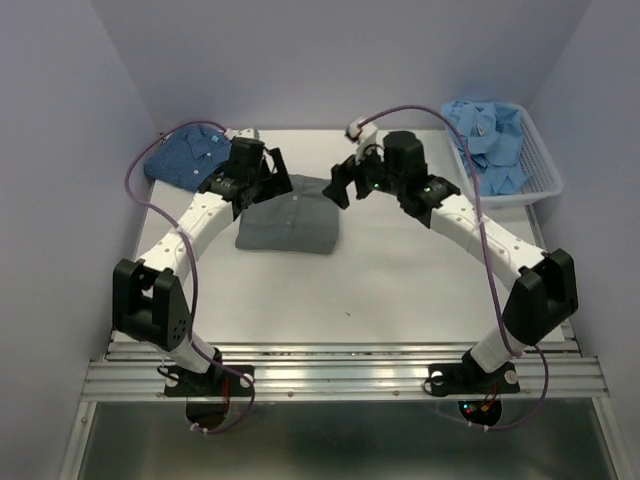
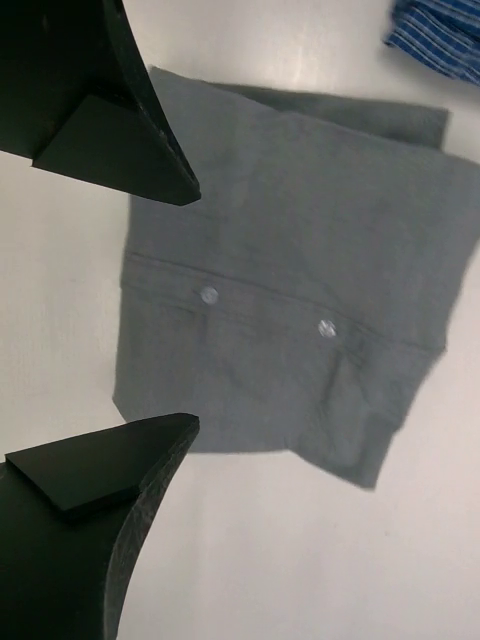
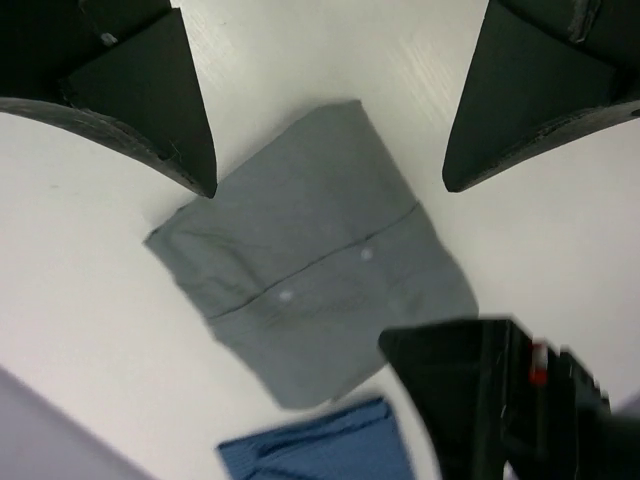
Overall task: Fold and stack the long sleeve shirts
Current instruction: Fold the shirt
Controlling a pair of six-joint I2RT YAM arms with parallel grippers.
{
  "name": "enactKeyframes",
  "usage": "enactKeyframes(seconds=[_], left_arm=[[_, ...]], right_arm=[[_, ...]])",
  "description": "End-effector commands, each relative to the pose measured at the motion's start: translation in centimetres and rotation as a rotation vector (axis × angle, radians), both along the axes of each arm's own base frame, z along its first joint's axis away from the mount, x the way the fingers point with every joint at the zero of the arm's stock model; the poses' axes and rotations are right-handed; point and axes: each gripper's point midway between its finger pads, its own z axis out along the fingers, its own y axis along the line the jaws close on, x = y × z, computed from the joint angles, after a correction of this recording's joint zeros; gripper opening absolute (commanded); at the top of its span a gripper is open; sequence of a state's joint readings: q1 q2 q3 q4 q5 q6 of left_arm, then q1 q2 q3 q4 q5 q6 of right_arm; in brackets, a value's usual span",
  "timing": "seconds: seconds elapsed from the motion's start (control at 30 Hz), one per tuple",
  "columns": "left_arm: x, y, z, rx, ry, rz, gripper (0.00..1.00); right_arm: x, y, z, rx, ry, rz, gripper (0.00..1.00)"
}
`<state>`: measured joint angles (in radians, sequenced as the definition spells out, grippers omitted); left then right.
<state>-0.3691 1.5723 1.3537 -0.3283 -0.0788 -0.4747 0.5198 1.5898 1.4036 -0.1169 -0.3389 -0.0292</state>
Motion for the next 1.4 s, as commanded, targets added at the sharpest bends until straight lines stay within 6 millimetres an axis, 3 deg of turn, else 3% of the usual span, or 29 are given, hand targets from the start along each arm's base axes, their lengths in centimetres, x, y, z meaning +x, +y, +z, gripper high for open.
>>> enactKeyframes(seconds=[0.0, 0.03, 0.07, 0.13, 0.17, 0.27, 0.3, 0.43, 0.47, 0.53, 0.57, 0.63, 0.77, 0.8, 0.83, 0.9, 0.97, 1.13, 1.23, 1.37], left_arm=[[-3.5, 4.4, -0.1, -0.129, 0.030, 0.172, 0.99], [-4.2, 5.0, -0.5, -0.139, 0.040, 0.194, 0.99], [-5.0, 5.6, -0.7, -0.147, 0.044, 0.215, 0.99], [-7.4, 7.4, -0.9, -0.162, 0.031, 0.284, 0.99], [-8.7, 8.2, -2.4, -0.151, 0.062, 0.321, 0.99], [-10.9, 10.7, -3.2, -0.152, 0.070, 0.432, 0.99], [-11.9, 11.3, -4.3, -0.143, 0.096, 0.456, 0.99], [-14.1, 11.6, -5.5, -0.196, 0.101, 0.483, 0.99], [-14.4, 11.5, -5.0, -0.221, 0.072, 0.479, 0.99], [-15.0, 11.1, -5.9, -0.252, 0.079, 0.478, 0.99], [-15.4, 11.0, -6.1, -0.266, 0.071, 0.472, 0.99], [-15.6, 10.1, -6.2, -0.308, 0.069, 0.434, 0.99], [-15.1, 8.2, -6.4, -0.403, 0.039, 0.352, 0.99], [-15.4, 7.7, -7.3, -0.419, 0.060, 0.334, 0.99], [-15.1, 7.5, -7.3, -0.435, 0.049, 0.327, 0.99], [-15.1, 7.0, -8.4, -0.454, 0.075, 0.322, 0.99], [-14.6, 6.5, -8.6, -0.479, 0.074, 0.306, 0.99], [-13.4, 5.5, -8.4, -0.568, 0.044, 0.304, 0.99], [-12.9, 5.2, -8.1, -0.631, 0.015, 0.314, 0.99], [-12.5, 5.3, -8.7, -0.661, 0.014, 0.350, 0.99]], right_arm=[[-4.7, 3.3, -7.7, -0.398, -0.057, 0.216, 1.00], [-4.7, 3.3, -8.7, -0.479, -0.067, 0.191, 1.00], [-6.0, 5.0, -11.1, -0.547, -0.055, 0.229, 1.00], [-5.7, 5.3, -13.2, -0.656, -0.074, 0.202, 1.00], [-5.6, 5.6, -15.7, -0.713, -0.051, 0.204, 1.00], [-5.6, 6.5, -17.9, -0.809, -0.063, 0.197, 1.00], [-5.8, 6.8, -19.5, -0.850, -0.059, 0.219, 1.00], [-4.7, 7.0, -21.6, -0.888, -0.075, 0.190, 1.00], [-4.4, 6.6, -22.0, -0.908, -0.081, 0.168, 0.97], [-4.0, 6.3, -22.7, -0.925, -0.081, 0.144, 0.87], [-4.0, 5.9, -23.5, -0.947, -0.075, 0.132, 0.69], [-3.6, 5.9, -23.8, -0.947, -0.086, 0.115, 0.55], [-3.3, 6.0, -24.5, -0.945, -0.095, 0.099, 0.52], [-3.2, 6.3, -24.5, -0.932, -0.101, 0.100, 0.48], [-3.0, 6.6, -24.5, -0.924, -0.104, 0.099, 0.43], [-2.8, 7.1, -24.4, -0.899, -0.107, 0.088, 0.24], [-2.7, 7.7, -23.4, -0.848, -0.096, 0.060, 0.14], [-4.6, 9.2, -19.2, -0.665, -0.016, 0.071, 0.06], [-6.7, 10.1, -18.4, -0.574, 0.062, 0.133, 0.04], [-7.8, 9.9, -17.8, -0.544, 0.106, 0.143, 0.03]])
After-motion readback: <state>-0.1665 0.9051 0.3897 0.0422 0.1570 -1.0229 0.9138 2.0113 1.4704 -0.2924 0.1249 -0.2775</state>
